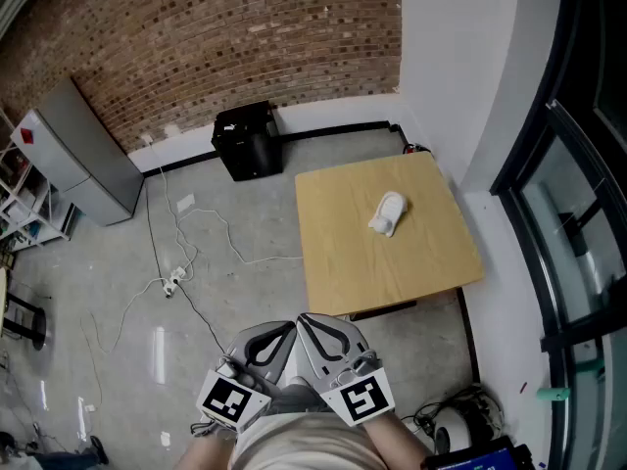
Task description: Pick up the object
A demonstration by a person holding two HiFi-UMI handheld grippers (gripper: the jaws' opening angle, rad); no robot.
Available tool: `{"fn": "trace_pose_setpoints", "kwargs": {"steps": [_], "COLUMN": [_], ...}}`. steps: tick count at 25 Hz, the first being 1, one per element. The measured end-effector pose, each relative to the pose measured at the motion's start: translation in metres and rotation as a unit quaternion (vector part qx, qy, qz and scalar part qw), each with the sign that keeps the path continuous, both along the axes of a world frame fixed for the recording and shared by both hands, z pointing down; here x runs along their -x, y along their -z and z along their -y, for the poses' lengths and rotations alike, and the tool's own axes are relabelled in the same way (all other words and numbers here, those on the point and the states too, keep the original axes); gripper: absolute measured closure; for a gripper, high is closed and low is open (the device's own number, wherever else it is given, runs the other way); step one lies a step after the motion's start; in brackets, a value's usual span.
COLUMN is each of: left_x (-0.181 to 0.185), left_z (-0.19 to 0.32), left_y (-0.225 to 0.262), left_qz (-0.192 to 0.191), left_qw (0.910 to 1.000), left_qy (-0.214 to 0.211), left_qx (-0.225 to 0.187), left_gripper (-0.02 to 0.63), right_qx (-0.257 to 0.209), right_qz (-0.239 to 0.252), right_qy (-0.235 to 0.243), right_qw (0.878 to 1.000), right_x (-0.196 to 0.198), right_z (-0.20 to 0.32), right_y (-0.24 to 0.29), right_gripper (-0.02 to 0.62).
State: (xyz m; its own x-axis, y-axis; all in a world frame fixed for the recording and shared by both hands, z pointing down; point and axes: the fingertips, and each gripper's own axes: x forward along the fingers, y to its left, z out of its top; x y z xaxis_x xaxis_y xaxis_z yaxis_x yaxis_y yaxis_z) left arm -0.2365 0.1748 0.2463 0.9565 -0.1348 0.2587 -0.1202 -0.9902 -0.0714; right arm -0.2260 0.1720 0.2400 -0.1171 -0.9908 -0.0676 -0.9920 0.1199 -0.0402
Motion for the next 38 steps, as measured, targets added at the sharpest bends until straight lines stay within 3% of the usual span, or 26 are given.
{"fn": "trace_pose_setpoints", "kwargs": {"steps": [11, 18, 25, 30, 34, 38], "left_x": [-0.078, -0.136, -0.184, -0.219, -0.246, -0.272], "left_z": [0.046, 0.128, 0.222, 0.261, 0.255, 0.235], "left_y": [-0.039, -0.067, -0.107, -0.130, -0.157, -0.196], "left_qz": [0.019, 0.023, 0.041, 0.072, 0.095, 0.123], "left_qw": [0.9989, 0.9964, 0.9897, 0.9886, 0.9828, 0.9755], "left_qy": [-0.017, -0.040, -0.047, -0.060, -0.054, -0.014], "left_qx": [0.039, 0.071, 0.129, 0.118, 0.149, 0.182], "left_gripper": [0.609, 0.609, 0.609, 0.607, 0.607, 0.607], "right_qx": [0.097, 0.173, 0.290, 0.325, 0.374, 0.423], "right_qz": [0.017, 0.033, 0.037, 0.023, 0.001, -0.031], "right_qy": [-0.034, -0.055, -0.018, -0.034, -0.032, -0.008], "right_qw": [0.995, 0.983, 0.956, 0.945, 0.927, 0.905], "right_x": [-0.077, -0.136, -0.174, -0.221, -0.271, -0.328], "right_z": [0.038, 0.112, 0.202, 0.232, 0.226, 0.213], "right_y": [-0.057, -0.104, -0.158, -0.179, -0.209, -0.245], "right_gripper": [0.584, 0.584, 0.584, 0.584, 0.584, 0.584]}}
